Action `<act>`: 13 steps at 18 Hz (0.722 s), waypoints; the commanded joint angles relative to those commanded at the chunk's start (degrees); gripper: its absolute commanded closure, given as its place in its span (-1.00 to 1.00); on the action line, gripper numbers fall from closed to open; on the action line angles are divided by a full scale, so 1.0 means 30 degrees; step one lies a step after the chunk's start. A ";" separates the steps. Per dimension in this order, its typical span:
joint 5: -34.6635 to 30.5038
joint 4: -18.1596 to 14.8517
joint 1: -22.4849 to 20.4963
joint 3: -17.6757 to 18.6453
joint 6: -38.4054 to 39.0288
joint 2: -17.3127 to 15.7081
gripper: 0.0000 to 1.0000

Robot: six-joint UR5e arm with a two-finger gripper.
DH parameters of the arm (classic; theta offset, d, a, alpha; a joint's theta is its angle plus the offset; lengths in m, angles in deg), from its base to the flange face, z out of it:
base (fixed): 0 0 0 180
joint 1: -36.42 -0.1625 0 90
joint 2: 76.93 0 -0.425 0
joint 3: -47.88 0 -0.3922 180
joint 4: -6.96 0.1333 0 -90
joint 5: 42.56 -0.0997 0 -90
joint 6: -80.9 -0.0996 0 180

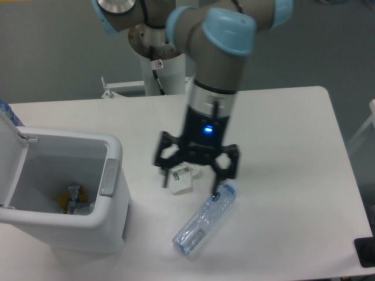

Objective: Open the trash can

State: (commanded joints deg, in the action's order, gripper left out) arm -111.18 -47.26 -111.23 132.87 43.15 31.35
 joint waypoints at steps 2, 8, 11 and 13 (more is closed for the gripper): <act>-0.2604 0.0000 -0.0354 0.0059 -0.3543 0.0644 -1.00; -0.5165 0.0029 -0.1290 0.0088 -0.7038 0.1847 -1.00; -0.5194 -0.0029 -0.2169 0.0234 -1.0027 0.2052 -1.00; -0.5194 -0.0088 -0.2609 0.0468 -1.1143 0.1994 -1.00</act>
State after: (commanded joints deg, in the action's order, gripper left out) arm -126.76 -47.53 -119.05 134.27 9.72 37.33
